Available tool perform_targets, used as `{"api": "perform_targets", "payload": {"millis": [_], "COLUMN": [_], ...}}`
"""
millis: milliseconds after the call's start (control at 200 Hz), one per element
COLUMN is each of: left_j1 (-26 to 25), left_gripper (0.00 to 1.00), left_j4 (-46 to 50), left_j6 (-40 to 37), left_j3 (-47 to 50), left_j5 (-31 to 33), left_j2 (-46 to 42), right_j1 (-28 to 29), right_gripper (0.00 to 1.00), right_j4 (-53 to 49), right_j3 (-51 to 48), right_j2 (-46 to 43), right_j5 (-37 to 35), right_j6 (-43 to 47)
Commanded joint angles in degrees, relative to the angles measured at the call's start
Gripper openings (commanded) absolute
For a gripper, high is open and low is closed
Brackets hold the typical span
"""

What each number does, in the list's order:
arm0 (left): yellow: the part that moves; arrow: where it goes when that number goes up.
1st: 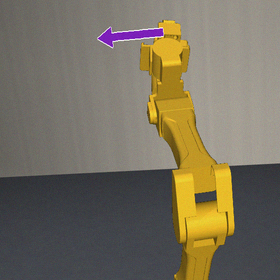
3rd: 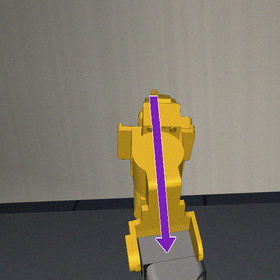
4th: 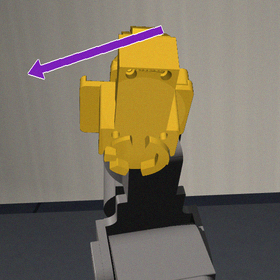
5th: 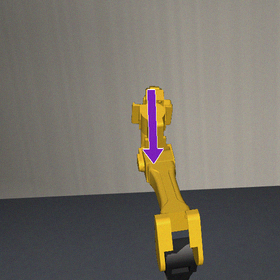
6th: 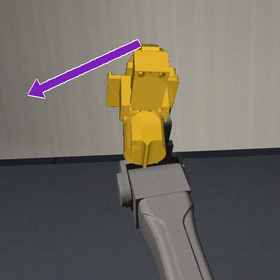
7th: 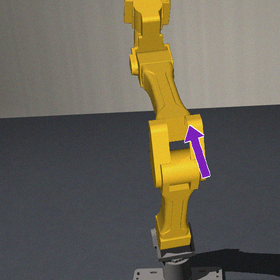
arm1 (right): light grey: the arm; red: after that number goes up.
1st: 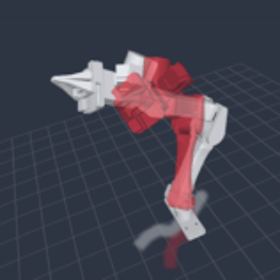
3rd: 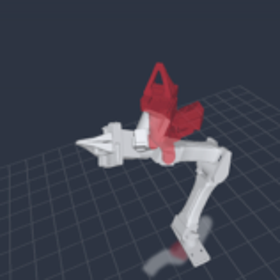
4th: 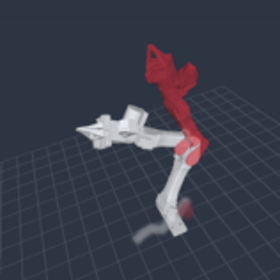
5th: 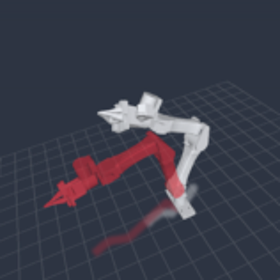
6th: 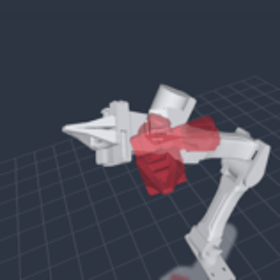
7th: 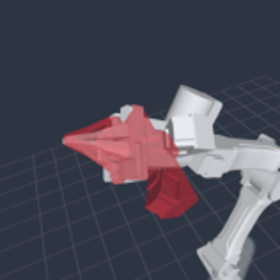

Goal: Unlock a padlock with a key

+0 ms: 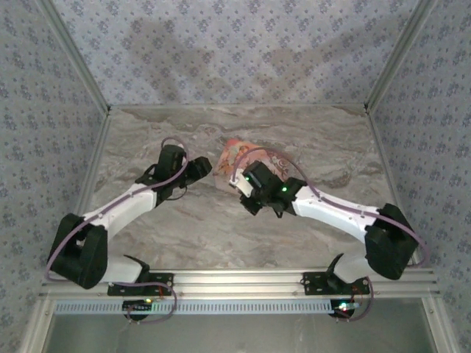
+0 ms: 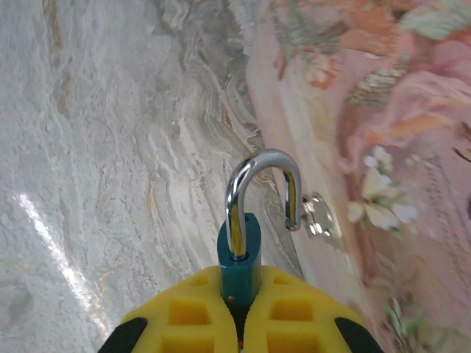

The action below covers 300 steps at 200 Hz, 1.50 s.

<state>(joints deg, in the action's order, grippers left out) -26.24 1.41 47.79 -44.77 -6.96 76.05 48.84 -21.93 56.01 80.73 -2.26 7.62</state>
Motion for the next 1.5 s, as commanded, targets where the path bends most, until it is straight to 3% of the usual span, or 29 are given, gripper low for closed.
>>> {"api": "perform_targets", "payload": {"millis": [0,195,375,685,1199,1494], "left_j1": [0.3,0.2,0.3,0.2,0.2,0.3], "left_gripper": [0.62,0.62,0.63,0.64,0.64,0.64], "left_j4": [3.6,6.7,10.2,10.5,9.8,9.6], "left_j6": [-2.8,-4.5,-6.3,-5.1,-4.1,-3.7], "left_j3": [2.2,4.3,5.1,6.8,9.3,10.1], "left_j5": [2.9,4.0,5.9,5.9,6.0,6.1], "left_j2": [-3.7,-8.5,-12.5,-14.3,-15.1,-15.6], "right_j1": [-1.9,-7.8,-18.4,-35.9,-39.4,-39.1], "right_gripper": [0.0,0.0,0.0,0.0,0.0,0.22], "right_j4": [-2.6,-6.5,-8.8,-13.5,-12.8,-12.8], "right_j3": [-1.6,-4.8,-8.7,-8.5,-2.6,0.0], "right_j2": [-4.4,-12.2,-19.1,-13.0,7.5,11.7], "right_j5": [-1.4,-2.0,-0.4,-0.5,-5.0,-5.6], "right_j6": [-7.2,-13.9,-20.2,-28.6,-32.5,-32.4]}}
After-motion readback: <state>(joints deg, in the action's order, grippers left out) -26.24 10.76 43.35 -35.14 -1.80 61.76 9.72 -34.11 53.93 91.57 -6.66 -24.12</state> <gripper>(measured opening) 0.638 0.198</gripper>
